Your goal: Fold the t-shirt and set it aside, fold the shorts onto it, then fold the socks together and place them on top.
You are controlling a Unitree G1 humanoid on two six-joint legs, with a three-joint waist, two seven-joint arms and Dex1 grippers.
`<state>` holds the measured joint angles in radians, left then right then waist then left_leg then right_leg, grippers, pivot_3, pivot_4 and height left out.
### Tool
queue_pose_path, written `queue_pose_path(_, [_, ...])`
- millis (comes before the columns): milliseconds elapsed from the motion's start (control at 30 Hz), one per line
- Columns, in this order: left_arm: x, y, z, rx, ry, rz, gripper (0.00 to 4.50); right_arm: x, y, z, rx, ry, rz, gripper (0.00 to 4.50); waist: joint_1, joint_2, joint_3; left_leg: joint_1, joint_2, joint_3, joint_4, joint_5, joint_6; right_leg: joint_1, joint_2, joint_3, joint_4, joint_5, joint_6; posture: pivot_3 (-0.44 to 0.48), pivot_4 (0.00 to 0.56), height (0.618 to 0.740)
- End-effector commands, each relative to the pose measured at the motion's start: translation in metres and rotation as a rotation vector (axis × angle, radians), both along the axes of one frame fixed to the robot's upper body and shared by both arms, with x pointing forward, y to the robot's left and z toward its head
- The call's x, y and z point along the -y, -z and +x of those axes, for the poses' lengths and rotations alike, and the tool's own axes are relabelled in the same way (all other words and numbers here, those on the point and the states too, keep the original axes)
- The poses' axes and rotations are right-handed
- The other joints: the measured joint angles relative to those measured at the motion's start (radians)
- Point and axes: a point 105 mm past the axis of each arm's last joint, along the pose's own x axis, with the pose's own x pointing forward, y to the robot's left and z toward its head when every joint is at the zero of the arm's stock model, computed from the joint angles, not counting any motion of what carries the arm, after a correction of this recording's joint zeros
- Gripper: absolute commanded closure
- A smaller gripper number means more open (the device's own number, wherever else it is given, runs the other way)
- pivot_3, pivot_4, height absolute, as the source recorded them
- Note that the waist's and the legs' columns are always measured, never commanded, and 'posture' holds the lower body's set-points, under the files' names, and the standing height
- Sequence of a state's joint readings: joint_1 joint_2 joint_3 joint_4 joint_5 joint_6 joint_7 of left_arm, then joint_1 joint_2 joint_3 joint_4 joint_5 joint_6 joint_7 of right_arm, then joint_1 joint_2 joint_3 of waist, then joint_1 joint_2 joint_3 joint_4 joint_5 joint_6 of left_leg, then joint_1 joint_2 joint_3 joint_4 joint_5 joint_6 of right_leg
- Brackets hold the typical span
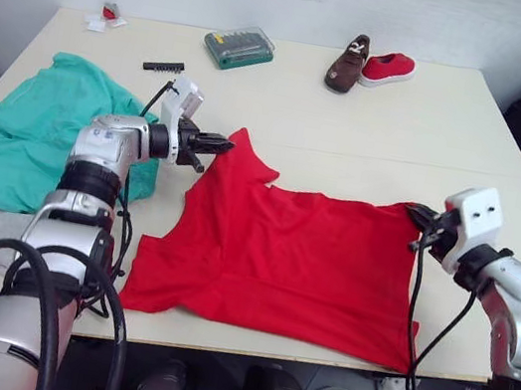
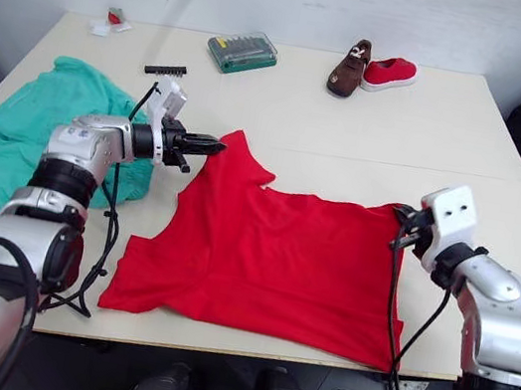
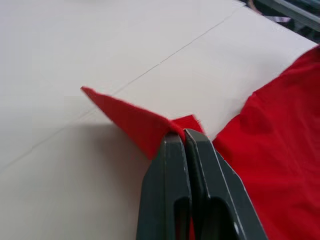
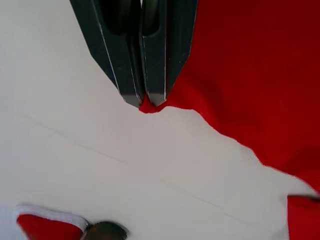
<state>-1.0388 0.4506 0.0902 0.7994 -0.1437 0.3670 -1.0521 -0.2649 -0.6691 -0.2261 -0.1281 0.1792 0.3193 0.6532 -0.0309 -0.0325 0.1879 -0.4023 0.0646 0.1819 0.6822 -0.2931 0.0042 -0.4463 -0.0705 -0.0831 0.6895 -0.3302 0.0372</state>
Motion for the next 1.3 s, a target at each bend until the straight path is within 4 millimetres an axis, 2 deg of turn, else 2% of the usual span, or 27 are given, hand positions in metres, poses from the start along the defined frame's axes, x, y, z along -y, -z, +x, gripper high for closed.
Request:
queue_pose_path(33, [0.002,-0.014,-0.016,0.174,0.090,0.064,4.50,-0.007,-0.012,-0.014,0.142,-0.086,-0.162,4.49,0.000,0.000,0.000,0.000,0.000,0.000,0.000,0.000,0.000,0.000,0.000,0.000,0.000,0.000,0.000,0.000,0.150,0.740])
queue_pose_path(167, [-0.017,0.017,-0.030,0.331,0.132,0.321,4.50,-0.003,0.010,-0.035,0.172,-0.195,-0.360,4.49,0.001,0.000,0.000,0.004,0.000,0.001,-0.001,0.000,0.000,0.002,0.001,0.002,0.000,0.000,0.000,0.000,0.150,0.740])
queue_pose_path(400, [-0.052,0.044,-0.027,0.449,0.067,0.552,4.50,0.007,0.046,-0.062,0.180,-0.353,-0.608,4.49,0.003,0.000,0.000,0.015,0.000,0.003,-0.002,-0.001,0.001,0.014,0.000,0.004,-0.003,0.000,0.000,0.000,0.150,0.740])
queue_pose_path(500, [-0.055,0.050,-0.030,0.510,0.087,0.593,4.50,0.010,0.056,-0.068,0.183,-0.403,-0.673,4.49,0.003,0.000,0.000,0.018,0.000,0.003,-0.004,-0.001,0.001,0.018,0.001,0.004,-0.005,0.000,0.000,0.000,0.150,0.740])
queue_pose_path(633, [-0.045,0.050,-0.039,0.667,0.147,0.642,4.50,0.011,0.070,-0.071,0.189,-0.461,-0.775,4.49,0.003,0.000,0.000,0.018,0.001,0.003,-0.004,-0.001,0.001,0.017,0.001,0.004,-0.005,0.000,0.000,0.000,0.150,0.740])
queue_pose_path(767, [-0.041,0.057,-0.049,0.827,0.224,0.738,4.50,0.018,0.070,-0.062,0.201,-0.398,-0.792,4.49,0.001,0.000,0.000,0.018,0.001,0.003,-0.004,-0.001,0.001,0.017,0.000,0.005,-0.005,0.000,0.000,0.000,0.150,0.740])
queue_pose_path(900, [-0.042,0.056,-0.052,0.924,0.223,0.771,4.50,0.022,0.069,-0.060,0.209,-0.389,-0.823,4.49,0.002,0.000,0.000,0.019,0.001,0.003,-0.004,-0.001,0.001,0.017,0.000,0.004,-0.005,0.000,0.000,0.000,0.150,0.740])
queue_pose_path(1033, [-0.048,0.061,-0.049,0.858,0.182,0.743,4.50,0.024,0.066,-0.060,0.205,-0.364,-0.781,4.49,0.003,0.000,0.000,0.019,0.001,0.003,-0.005,-0.001,0.001,0.017,0.000,0.004,-0.005,0.000,0.000,0.000,0.150,0.740])
queue_pose_path(1200, [-0.049,0.057,-0.046,0.748,0.131,0.632,4.50,0.015,0.060,-0.064,0.202,-0.384,-0.705,4.49,0.003,0.000,0.000,0.018,0.001,0.003,-0.004,-0.001,0.001,0.018,0.000,0.004,-0.005,0.000,0.000,0.000,0.150,0.740])
queue_pose_path(1233, [-0.049,0.057,-0.047,0.709,0.128,0.602,4.50,0.013,0.058,-0.064,0.204,-0.384,-0.693,4.31,0.003,0.000,0.000,0.018,0.001,0.003,-0.004,-0.001,0.001,0.018,0.000,0.004,-0.005,0.000,0.000,0.000,0.150,0.740])
queue_pose_path(1300, [-0.049,0.055,-0.048,0.655,0.127,0.550,4.03,0.010,0.054,-0.066,0.203,-0.386,-0.662,3.87,0.002,0.000,0.000,0.018,0.001,0.003,-0.004,-0.001,0.001,0.018,0.000,0.004,-0.005,0.000,0.000,0.000,0.150,0.740])
